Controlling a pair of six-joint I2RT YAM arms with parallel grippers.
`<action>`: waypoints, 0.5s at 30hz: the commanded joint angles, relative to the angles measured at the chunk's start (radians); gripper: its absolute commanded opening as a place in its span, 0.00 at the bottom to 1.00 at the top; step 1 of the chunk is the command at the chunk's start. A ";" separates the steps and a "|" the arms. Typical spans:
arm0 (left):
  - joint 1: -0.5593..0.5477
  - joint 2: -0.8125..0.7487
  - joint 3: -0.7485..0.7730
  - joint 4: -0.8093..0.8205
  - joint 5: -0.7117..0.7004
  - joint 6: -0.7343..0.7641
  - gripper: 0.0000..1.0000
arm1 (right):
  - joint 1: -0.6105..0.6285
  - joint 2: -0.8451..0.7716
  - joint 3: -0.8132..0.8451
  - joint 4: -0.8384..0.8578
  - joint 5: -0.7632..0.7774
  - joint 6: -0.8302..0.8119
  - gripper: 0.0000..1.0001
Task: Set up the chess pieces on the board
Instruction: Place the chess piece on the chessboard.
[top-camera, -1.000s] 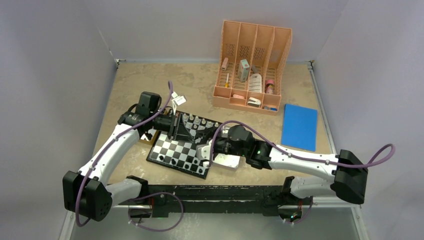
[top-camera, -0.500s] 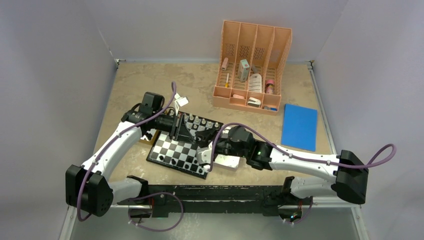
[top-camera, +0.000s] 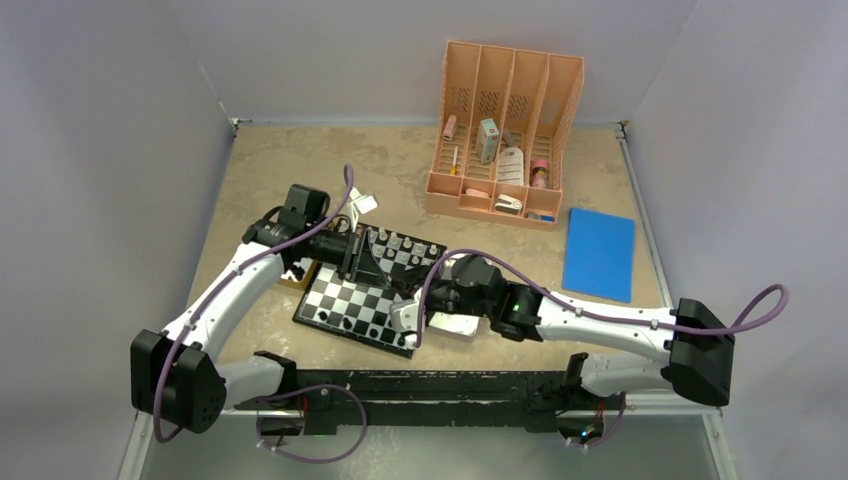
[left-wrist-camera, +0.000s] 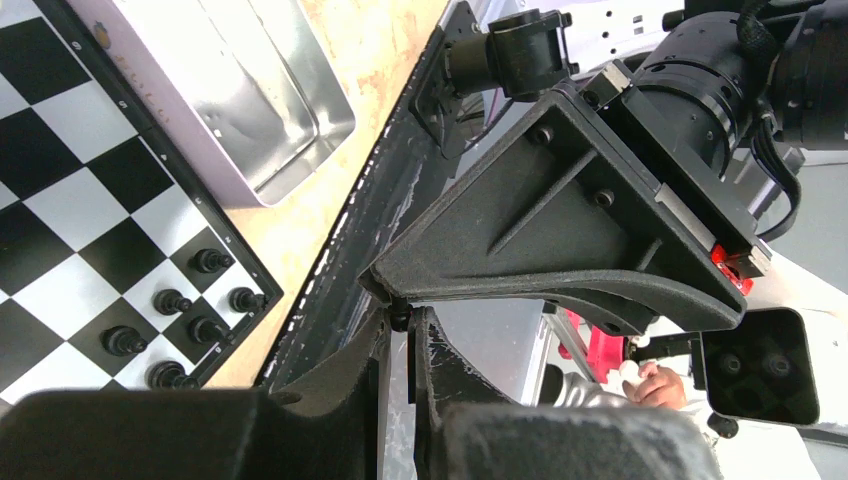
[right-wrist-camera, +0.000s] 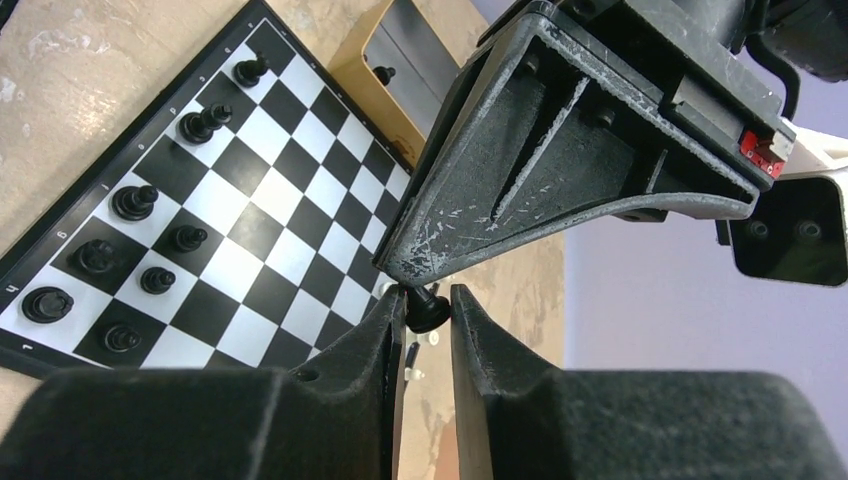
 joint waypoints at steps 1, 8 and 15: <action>-0.007 -0.041 0.063 0.056 -0.040 -0.019 0.00 | 0.011 0.009 0.038 0.003 0.013 0.064 0.19; -0.007 -0.103 0.061 0.169 -0.266 -0.110 0.00 | 0.011 0.031 0.039 0.107 0.017 0.455 0.11; -0.007 -0.167 0.045 0.324 -0.353 -0.181 0.00 | 0.011 0.040 -0.002 0.215 0.014 0.641 0.10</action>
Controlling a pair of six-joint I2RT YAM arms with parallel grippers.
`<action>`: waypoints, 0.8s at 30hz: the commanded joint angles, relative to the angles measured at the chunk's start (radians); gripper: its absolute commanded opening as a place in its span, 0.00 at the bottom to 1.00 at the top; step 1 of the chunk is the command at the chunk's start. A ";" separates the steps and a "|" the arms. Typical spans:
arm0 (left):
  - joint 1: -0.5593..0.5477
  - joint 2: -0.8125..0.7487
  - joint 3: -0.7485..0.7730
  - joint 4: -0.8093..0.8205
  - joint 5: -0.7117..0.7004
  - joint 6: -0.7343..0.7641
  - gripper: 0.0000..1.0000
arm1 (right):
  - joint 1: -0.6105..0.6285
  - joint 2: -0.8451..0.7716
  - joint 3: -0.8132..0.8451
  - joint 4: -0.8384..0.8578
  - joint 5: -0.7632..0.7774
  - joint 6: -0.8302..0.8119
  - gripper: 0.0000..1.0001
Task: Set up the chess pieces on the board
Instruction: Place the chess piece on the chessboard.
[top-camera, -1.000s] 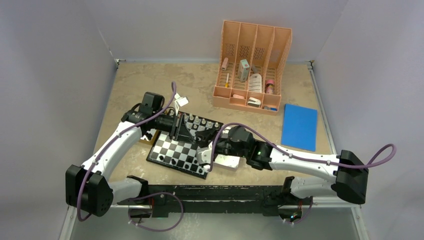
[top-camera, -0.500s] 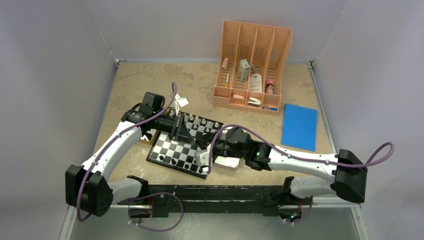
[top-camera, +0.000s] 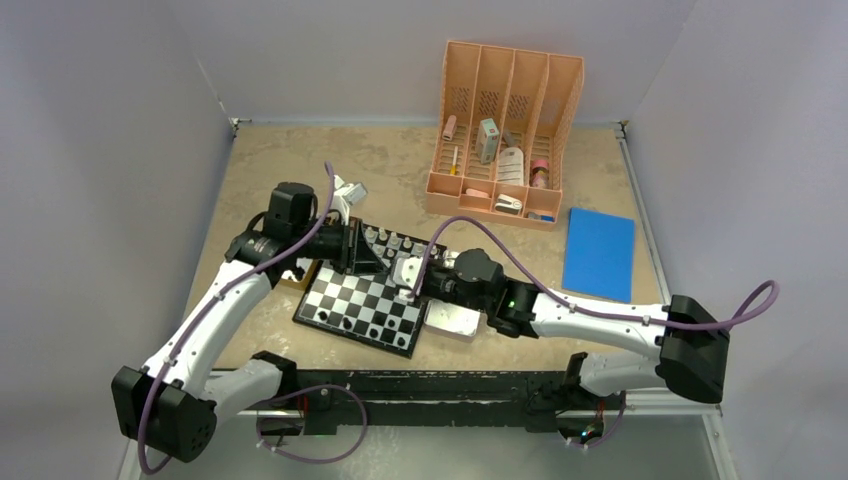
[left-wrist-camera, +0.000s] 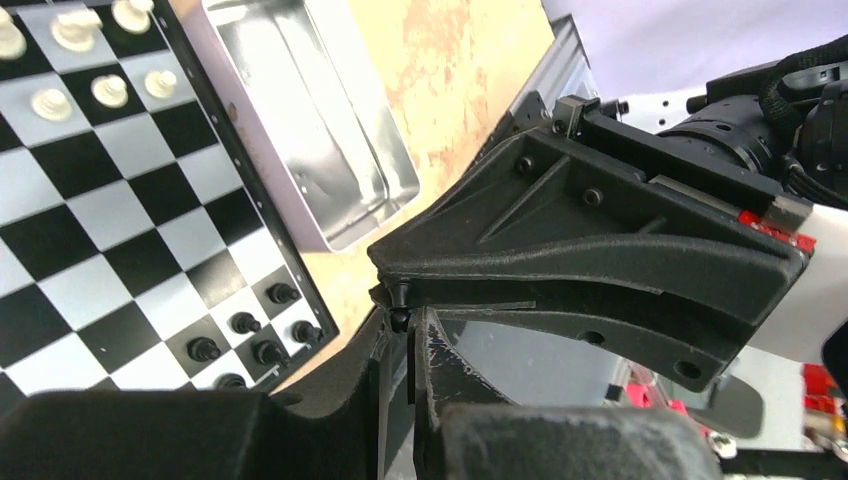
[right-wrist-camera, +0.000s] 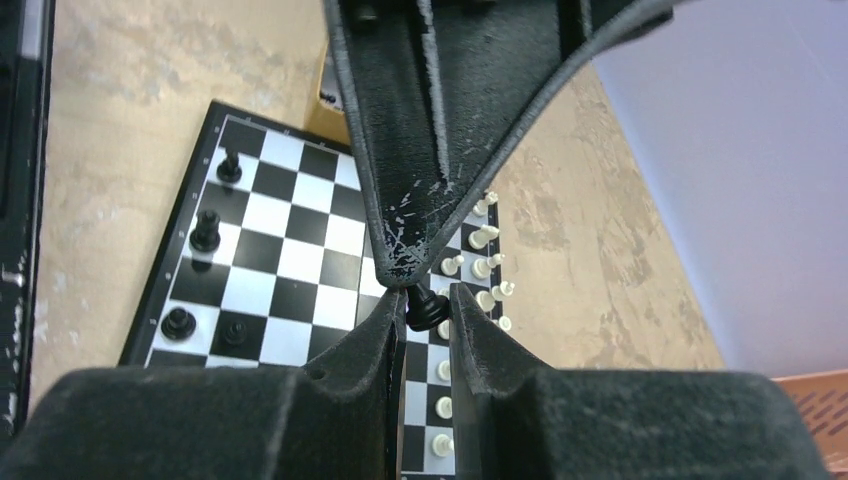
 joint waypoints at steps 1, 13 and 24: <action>0.006 -0.046 0.041 0.241 -0.122 -0.048 0.00 | 0.027 0.004 -0.015 0.100 -0.081 0.201 0.10; 0.006 -0.048 0.051 0.177 -0.211 -0.005 0.00 | 0.027 0.009 -0.049 0.177 -0.088 0.280 0.07; 0.006 0.011 0.157 -0.058 -0.230 0.025 0.00 | 0.027 -0.044 -0.060 0.184 -0.066 0.296 0.44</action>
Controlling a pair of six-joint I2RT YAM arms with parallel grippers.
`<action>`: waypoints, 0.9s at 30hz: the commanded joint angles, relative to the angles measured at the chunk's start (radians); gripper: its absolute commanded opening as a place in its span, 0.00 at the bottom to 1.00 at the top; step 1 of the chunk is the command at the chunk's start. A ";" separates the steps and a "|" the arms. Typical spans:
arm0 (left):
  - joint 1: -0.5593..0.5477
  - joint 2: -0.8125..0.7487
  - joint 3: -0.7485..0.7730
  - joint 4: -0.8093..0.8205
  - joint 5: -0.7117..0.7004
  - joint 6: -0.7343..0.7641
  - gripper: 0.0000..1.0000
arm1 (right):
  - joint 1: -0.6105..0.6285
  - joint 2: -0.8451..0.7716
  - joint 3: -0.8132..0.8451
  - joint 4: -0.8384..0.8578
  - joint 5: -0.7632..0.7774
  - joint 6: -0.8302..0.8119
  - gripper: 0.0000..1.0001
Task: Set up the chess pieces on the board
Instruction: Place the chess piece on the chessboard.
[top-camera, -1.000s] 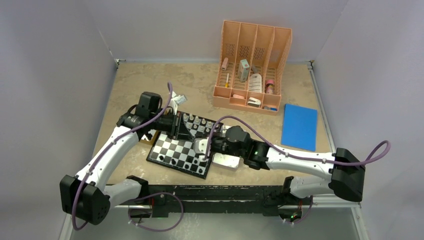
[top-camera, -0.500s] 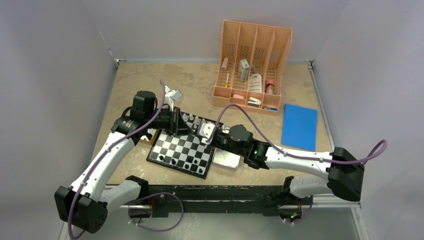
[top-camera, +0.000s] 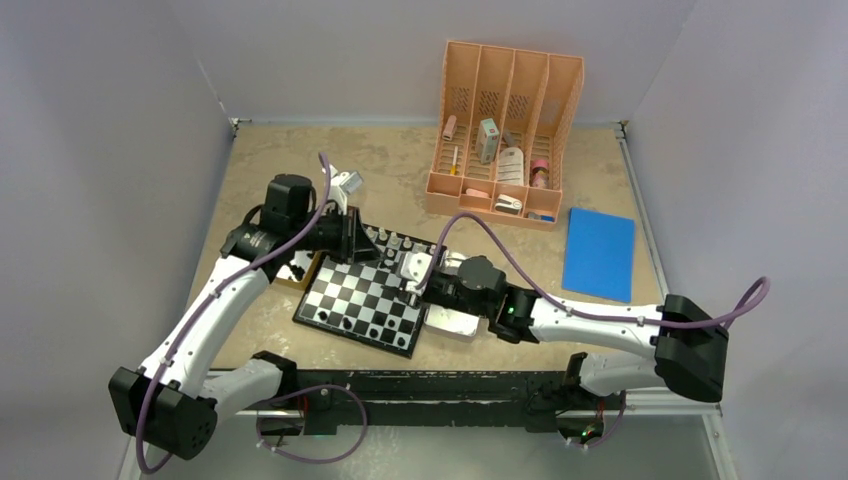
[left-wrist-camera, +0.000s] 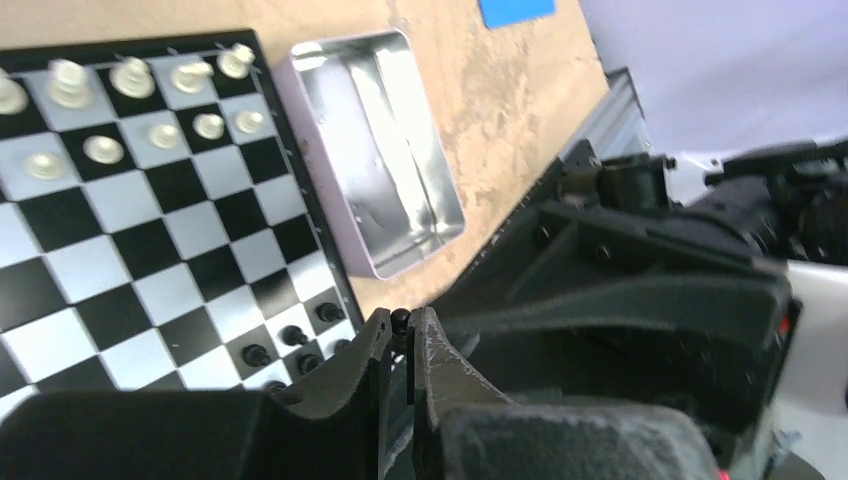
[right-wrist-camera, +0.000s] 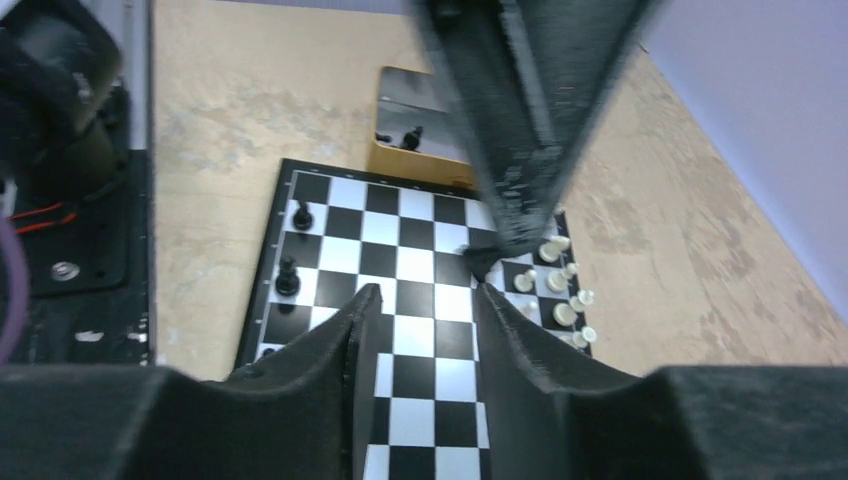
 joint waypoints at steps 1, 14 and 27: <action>0.010 0.042 0.125 -0.097 -0.112 0.052 0.00 | 0.025 -0.070 -0.004 0.024 -0.079 0.044 0.46; 0.010 0.022 0.013 -0.135 -0.229 0.039 0.00 | 0.025 -0.462 -0.151 -0.031 0.008 0.166 0.98; -0.033 -0.143 -0.257 0.067 -0.428 -0.262 0.00 | 0.025 -0.503 -0.094 -0.153 0.038 0.209 0.99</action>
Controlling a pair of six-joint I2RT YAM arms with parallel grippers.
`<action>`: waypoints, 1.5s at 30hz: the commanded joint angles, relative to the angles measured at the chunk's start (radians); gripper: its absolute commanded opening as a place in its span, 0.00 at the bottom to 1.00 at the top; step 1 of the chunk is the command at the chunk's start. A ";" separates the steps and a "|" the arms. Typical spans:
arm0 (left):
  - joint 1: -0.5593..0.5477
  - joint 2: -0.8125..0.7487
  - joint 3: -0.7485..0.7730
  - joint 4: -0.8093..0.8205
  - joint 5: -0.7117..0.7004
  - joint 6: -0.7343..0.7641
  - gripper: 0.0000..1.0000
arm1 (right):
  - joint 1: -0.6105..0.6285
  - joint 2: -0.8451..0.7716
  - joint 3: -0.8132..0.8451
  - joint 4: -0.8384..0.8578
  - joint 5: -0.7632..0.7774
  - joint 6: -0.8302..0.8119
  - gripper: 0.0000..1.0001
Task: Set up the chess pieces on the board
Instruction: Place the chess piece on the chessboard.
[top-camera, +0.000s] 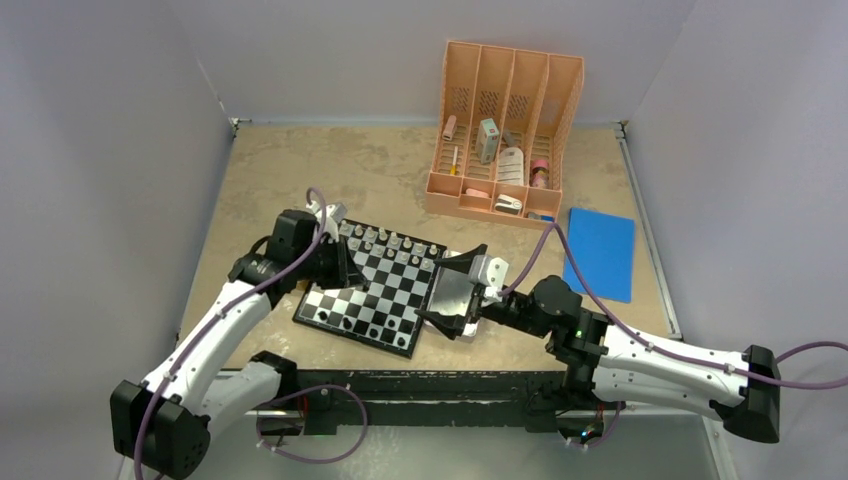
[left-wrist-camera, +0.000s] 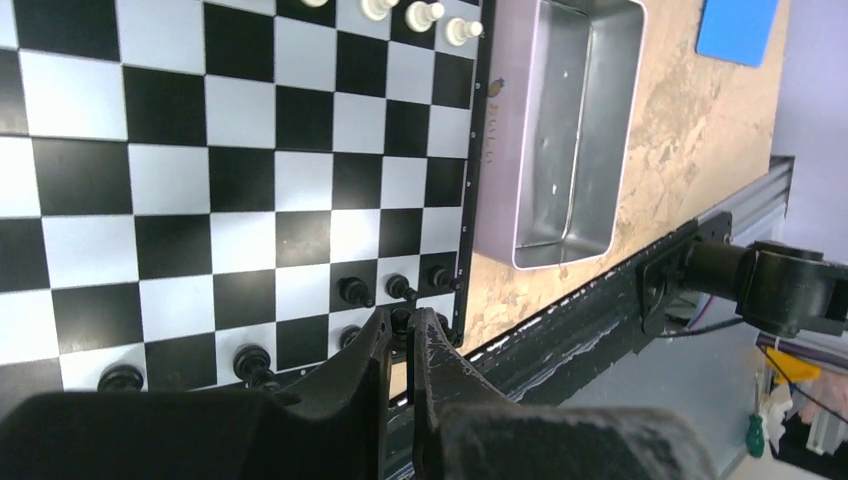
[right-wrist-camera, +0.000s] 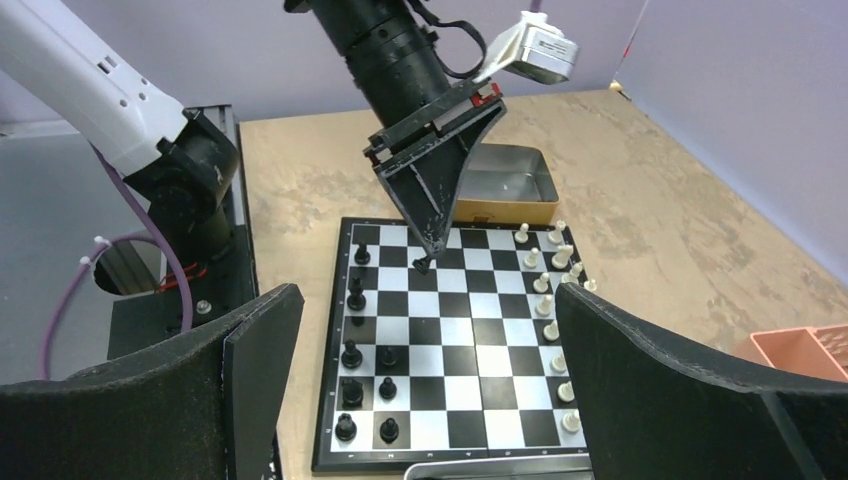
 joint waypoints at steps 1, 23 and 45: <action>-0.033 -0.088 -0.068 0.110 -0.130 -0.169 0.00 | 0.002 -0.009 0.056 0.002 0.021 0.028 0.99; -0.207 -0.039 -0.282 0.228 -0.416 -0.355 0.00 | 0.002 -0.061 0.050 -0.004 -0.022 0.030 0.99; -0.230 0.005 -0.320 0.281 -0.463 -0.340 0.00 | 0.003 -0.049 0.050 -0.002 -0.034 0.016 0.99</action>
